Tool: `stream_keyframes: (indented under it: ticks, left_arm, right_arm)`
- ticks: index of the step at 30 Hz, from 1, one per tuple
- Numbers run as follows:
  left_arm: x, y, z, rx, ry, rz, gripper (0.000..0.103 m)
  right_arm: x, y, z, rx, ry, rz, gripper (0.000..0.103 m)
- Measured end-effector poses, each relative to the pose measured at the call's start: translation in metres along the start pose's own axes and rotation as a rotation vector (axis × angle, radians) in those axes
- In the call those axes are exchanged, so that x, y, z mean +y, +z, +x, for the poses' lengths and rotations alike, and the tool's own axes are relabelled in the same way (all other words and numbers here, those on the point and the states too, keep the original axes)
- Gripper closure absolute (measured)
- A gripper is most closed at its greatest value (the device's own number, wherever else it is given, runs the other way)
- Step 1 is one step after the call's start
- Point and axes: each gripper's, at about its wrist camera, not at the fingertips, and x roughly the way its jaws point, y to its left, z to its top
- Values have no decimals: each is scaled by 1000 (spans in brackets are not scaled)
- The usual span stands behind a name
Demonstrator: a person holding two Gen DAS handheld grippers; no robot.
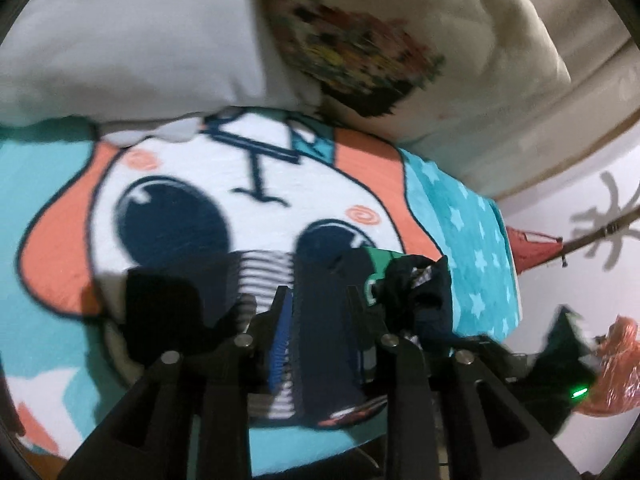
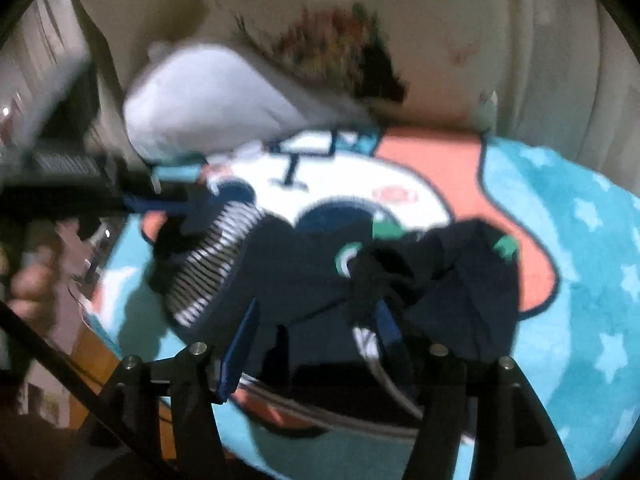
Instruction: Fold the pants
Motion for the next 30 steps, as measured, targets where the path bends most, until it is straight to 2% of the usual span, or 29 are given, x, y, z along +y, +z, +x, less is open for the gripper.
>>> stream_keyframes:
  ticks: [3, 4, 5, 6, 7, 10, 12, 14, 18, 20, 21, 24, 25, 28, 30]
  left_arm:
    - [15, -4, -15, -26, 22, -16, 74]
    - [19, -6, -18, -32, 27, -22, 74]
    - [24, -7, -22, -38, 28, -28, 74]
    - [30, -9, -27, -45, 31, -34, 73]
    - [32, -10, -28, -49, 33, -37, 73]
    - [38, -16, -35, -64, 57, -34, 73]
    - [42, -21, -40, -75, 82, -33, 73]
    - [50, -27, -45, -82, 96, -45, 71]
    - [69, -40, -54, -94, 119, -101, 69]
    - [75, -45, -58, -100, 143, -116, 69]
    - [76, -48, -60, -106, 170, -118, 69]
    - [75, -53, -66, -126, 255, -105, 65]
    - [73, -54, -69, -133, 283, -101, 63]
    - [69, -57, -77, -153, 327, -93, 54]
    - [64, -61, -84, -166, 357, -84, 45]
  right_arm:
    - [-24, 10, -24, -69, -103, 95, 37]
    - [-35, 13, -23, -72, -146, 125, 41]
    - [-44, 17, -19, -63, -178, 150, 47]
    - [-52, 19, -14, -52, -200, 174, 66]
    - [-63, 21, -5, -38, -217, 210, 76]
    - [-76, 24, 31, 21, -184, 293, 77]
    - [-69, 21, 52, 71, -149, 290, 77]
    - [-51, 14, 79, 141, -142, 221, 77]
    - [-17, 17, 87, 147, -251, 35, 77]
    - [-7, 25, 76, 122, -219, 18, 77]
    - [1, 28, 68, 103, -199, 9, 72]
    - [22, 33, 51, 64, -145, 7, 47]
    - [30, 33, 48, 57, -115, 18, 42]
    - [57, 30, 50, 85, -51, 11, 41]
    - [72, 28, 54, 99, -43, -11, 41]
